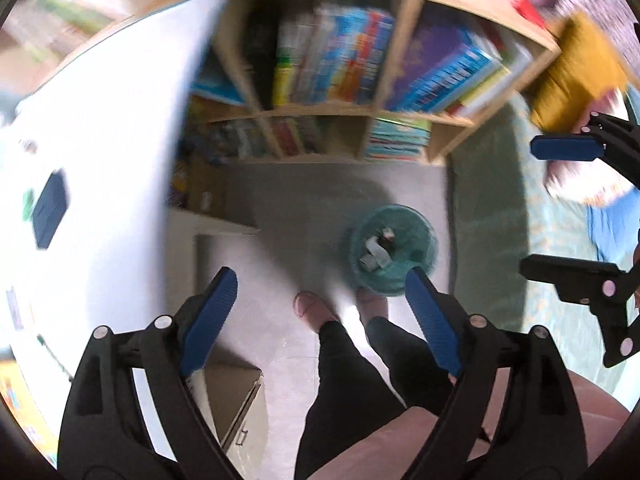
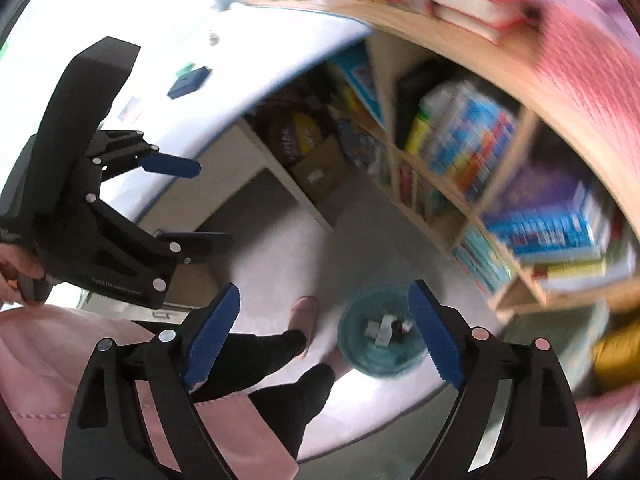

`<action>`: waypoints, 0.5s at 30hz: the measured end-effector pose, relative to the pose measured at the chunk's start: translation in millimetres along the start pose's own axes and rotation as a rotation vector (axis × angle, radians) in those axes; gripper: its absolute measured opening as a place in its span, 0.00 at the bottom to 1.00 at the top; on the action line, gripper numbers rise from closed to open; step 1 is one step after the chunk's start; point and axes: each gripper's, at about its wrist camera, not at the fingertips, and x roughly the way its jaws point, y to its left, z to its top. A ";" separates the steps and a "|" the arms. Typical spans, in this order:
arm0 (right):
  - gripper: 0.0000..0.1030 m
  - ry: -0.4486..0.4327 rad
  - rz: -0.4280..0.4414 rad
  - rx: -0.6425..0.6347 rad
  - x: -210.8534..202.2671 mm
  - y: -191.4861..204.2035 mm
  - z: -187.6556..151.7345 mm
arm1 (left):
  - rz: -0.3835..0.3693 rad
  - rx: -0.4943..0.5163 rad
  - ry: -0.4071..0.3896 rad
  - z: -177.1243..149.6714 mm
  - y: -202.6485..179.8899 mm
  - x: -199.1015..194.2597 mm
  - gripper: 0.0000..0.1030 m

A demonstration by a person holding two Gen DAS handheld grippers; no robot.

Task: Collect trash
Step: 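Bring both open tools back over the table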

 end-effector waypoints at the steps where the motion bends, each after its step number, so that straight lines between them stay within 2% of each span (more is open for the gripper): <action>1: 0.85 0.000 0.009 -0.041 3.4 7.8 12.3 | 0.011 -0.038 -0.004 -4.4 14.3 -2.7 0.82; 7: 0.85 0.017 0.054 -0.233 24.9 51.6 69.1 | 0.098 -0.212 -0.015 -31.1 89.1 -16.4 0.83; 15: 0.85 0.030 0.087 -0.381 58.8 108.6 131.2 | 0.145 -0.381 -0.025 -57.1 174.9 -25.7 0.86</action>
